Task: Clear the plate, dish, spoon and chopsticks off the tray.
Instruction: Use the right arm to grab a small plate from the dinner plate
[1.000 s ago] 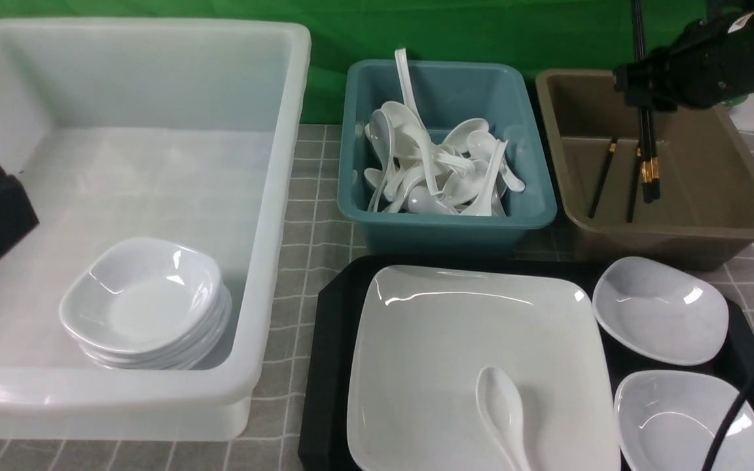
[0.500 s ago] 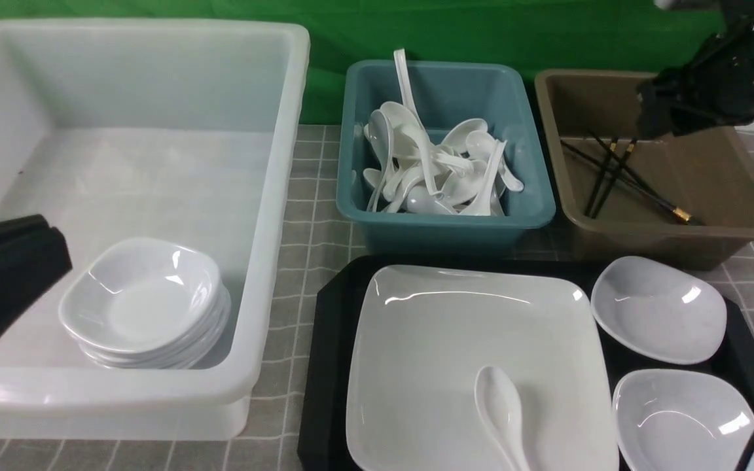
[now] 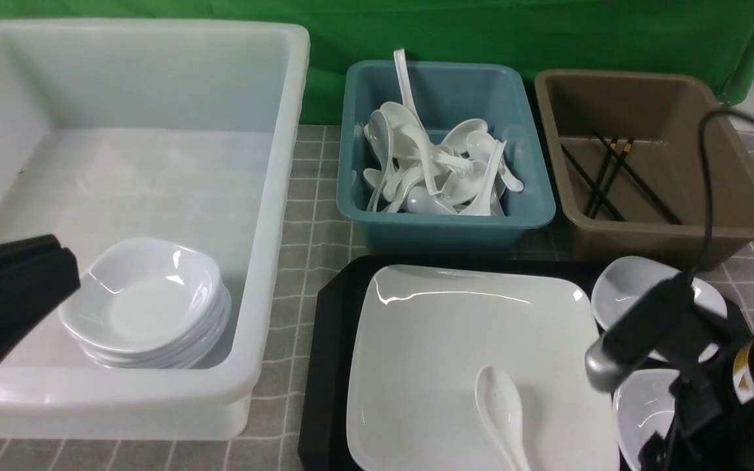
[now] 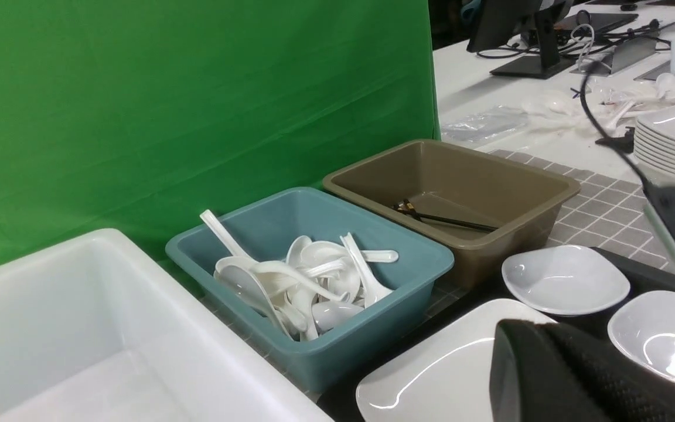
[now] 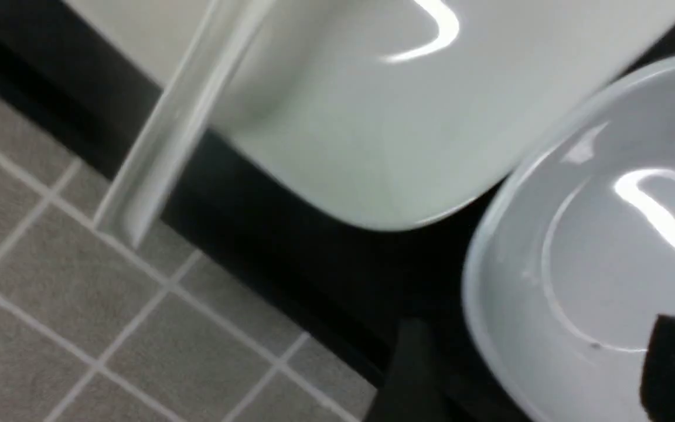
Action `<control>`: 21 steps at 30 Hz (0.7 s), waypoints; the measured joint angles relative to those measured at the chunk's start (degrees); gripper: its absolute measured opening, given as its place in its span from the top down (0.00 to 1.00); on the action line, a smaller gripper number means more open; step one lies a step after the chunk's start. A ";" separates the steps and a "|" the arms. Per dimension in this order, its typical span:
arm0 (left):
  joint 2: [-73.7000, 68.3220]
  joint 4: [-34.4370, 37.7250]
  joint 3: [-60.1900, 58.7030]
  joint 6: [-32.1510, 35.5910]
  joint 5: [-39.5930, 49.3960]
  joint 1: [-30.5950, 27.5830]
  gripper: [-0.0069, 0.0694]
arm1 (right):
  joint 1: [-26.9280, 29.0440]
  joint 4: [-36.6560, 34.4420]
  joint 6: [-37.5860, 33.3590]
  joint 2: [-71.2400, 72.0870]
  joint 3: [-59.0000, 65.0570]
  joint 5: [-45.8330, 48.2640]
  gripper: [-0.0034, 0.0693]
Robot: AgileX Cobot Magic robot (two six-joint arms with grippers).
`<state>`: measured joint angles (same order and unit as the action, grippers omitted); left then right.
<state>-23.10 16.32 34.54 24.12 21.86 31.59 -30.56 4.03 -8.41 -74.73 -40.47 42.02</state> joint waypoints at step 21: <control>0.00 0.00 0.00 0.20 0.34 0.00 0.88 | -0.58 8.43 1.30 -10.97 0.75 -5.03 0.64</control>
<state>-23.10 16.32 34.54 24.33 22.20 31.59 -31.13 12.46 -7.10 -85.70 -39.71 36.99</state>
